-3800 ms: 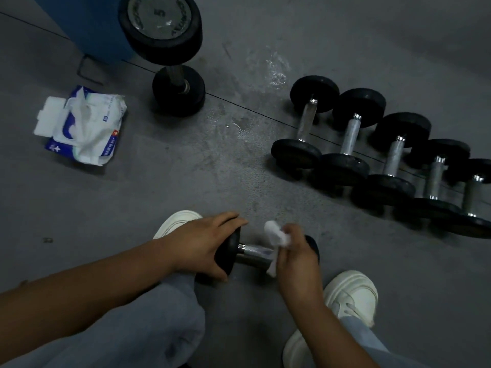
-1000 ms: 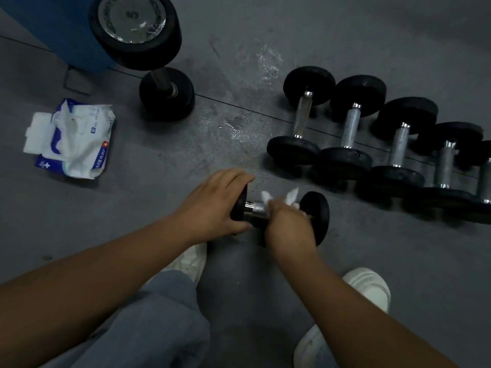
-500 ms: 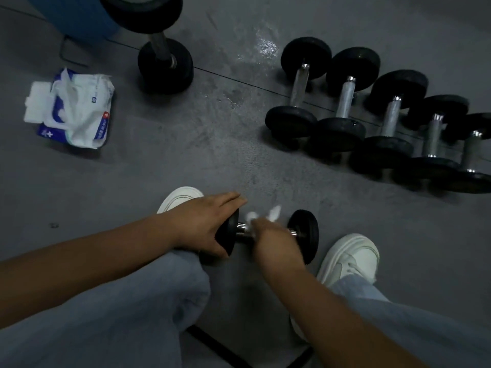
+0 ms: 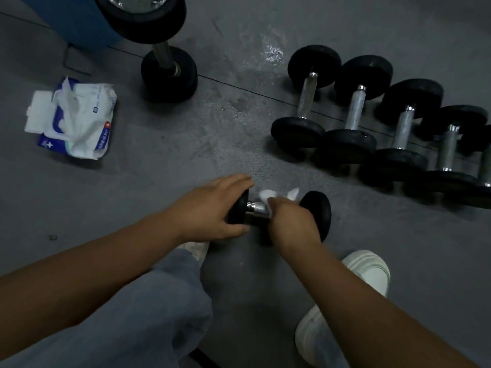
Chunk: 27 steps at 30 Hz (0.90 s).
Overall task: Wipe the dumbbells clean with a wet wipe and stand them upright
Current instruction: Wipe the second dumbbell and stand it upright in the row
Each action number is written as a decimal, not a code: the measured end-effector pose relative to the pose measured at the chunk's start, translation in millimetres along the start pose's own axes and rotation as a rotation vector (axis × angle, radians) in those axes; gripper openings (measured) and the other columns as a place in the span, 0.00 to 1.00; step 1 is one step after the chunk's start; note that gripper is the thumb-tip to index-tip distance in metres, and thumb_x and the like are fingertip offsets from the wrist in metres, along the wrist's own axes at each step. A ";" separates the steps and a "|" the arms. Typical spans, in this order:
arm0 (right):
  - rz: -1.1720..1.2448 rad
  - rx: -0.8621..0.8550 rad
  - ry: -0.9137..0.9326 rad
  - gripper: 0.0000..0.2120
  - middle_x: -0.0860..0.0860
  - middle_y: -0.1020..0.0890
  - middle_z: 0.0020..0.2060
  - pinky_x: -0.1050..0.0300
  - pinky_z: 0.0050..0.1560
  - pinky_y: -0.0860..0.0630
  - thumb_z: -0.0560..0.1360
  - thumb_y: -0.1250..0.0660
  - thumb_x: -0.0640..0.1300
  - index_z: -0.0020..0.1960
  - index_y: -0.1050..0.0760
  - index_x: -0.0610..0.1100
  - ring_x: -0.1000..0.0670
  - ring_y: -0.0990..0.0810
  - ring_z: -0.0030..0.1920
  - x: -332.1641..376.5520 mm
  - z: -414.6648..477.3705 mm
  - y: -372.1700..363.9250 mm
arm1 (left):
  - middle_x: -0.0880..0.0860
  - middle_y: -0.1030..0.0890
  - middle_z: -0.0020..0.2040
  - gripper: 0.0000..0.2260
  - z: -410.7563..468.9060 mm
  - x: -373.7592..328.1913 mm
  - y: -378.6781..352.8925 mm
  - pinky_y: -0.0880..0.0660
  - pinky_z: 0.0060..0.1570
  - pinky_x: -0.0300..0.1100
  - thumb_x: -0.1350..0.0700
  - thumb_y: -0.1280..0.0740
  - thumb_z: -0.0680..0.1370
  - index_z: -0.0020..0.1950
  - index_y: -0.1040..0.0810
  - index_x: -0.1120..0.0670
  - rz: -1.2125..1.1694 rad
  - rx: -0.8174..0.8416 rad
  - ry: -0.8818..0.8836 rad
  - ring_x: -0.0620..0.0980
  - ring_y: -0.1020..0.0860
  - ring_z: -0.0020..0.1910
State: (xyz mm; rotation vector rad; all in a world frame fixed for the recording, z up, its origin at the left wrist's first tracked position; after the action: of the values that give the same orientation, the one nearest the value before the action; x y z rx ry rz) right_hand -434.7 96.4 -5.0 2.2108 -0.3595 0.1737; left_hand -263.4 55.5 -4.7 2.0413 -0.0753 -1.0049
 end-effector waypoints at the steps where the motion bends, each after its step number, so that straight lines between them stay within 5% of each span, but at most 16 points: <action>1: 0.022 -0.004 0.042 0.11 0.45 0.23 0.61 0.49 0.59 0.25 0.79 0.44 0.41 0.58 0.30 0.52 0.43 0.22 0.57 3.6 3.7 3.0 | 0.47 0.48 0.81 0.44 5.5 0.3 -1.9 0.46 0.72 0.39 0.39 0.28 0.72 0.80 0.47 0.48 0.038 0.024 0.012 0.47 0.47 0.78; 5: -0.057 0.018 -0.088 0.12 0.39 0.30 0.69 0.50 0.60 0.26 0.79 0.43 0.43 0.61 0.28 0.50 0.40 0.23 0.61 -14.1 29.0 17.6 | 0.47 0.52 0.81 0.48 21.7 6.8 2.2 0.50 0.74 0.42 0.36 0.28 0.70 0.81 0.52 0.48 0.156 0.010 0.020 0.48 0.51 0.79; 9: -0.015 -0.012 0.100 0.11 0.41 0.22 0.61 0.49 0.58 0.24 0.76 0.40 0.44 0.56 0.25 0.50 0.40 0.21 0.57 8.5 34.4 11.6 | 0.48 0.40 0.79 0.44 34.3 9.8 21.9 0.39 0.71 0.47 0.38 0.26 0.69 0.79 0.42 0.49 0.131 -0.072 0.007 0.49 0.41 0.76; 14: -0.155 -0.171 0.028 0.13 0.45 0.22 0.56 0.49 0.54 0.26 0.77 0.42 0.42 0.61 0.27 0.48 0.40 0.22 0.55 -6.6 52.6 21.4 | 0.50 0.29 0.71 0.30 40.4 6.8 31.5 0.26 0.61 0.52 0.44 0.28 0.74 0.73 0.32 0.52 0.044 -0.279 0.018 0.51 0.28 0.67; 16: -0.201 -0.210 0.162 0.18 0.46 0.23 0.59 0.49 0.55 0.28 0.76 0.41 0.44 0.65 0.28 0.48 0.39 0.23 0.56 0.4 52.9 18.8 | 0.49 0.36 0.77 0.38 46.0 6.1 27.2 0.32 0.68 0.51 0.42 0.26 0.72 0.77 0.37 0.52 0.075 -0.189 0.045 0.51 0.33 0.72; 19: -0.225 -0.262 0.051 0.19 0.47 0.19 0.56 0.49 0.55 0.27 0.75 0.43 0.47 0.64 0.26 0.50 0.40 0.21 0.54 -17.9 65.9 27.2 | 0.48 0.49 0.81 0.50 53.3 12.3 20.9 0.42 0.73 0.48 0.38 0.25 0.69 0.81 0.50 0.50 0.213 -0.054 0.074 0.51 0.43 0.77; 24: -0.083 -0.255 0.186 0.18 0.46 0.21 0.54 0.48 0.54 0.25 0.71 0.41 0.44 0.60 0.24 0.47 0.39 0.22 0.54 3.7 60.4 24.3 | 0.49 0.46 0.81 0.50 65.5 17.8 33.0 0.40 0.73 0.50 0.41 0.23 0.68 0.81 0.48 0.50 0.169 -0.034 0.099 0.52 0.42 0.77; 27: -0.068 -0.320 -0.002 0.14 0.46 0.21 0.55 0.50 0.53 0.27 0.75 0.41 0.43 0.58 0.23 0.48 0.39 0.22 0.54 -13.0 60.9 33.1 | 0.51 0.41 0.78 0.50 66.5 15.3 34.4 0.37 0.71 0.51 0.41 0.21 0.65 0.79 0.44 0.51 0.149 -0.034 0.097 0.55 0.38 0.75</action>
State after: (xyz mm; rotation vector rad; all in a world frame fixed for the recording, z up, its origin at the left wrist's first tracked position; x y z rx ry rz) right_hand -457.5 31.6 -21.0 1.9042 -0.2906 0.0715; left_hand -288.2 -16.5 -11.8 2.0183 -0.1562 -0.8093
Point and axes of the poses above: each hand's wrist, its own z-axis towards the middle knuckle, its own y-axis out of the back of the hand, x = y × z, the point moved 3 cm from there along z, towards the middle knuckle
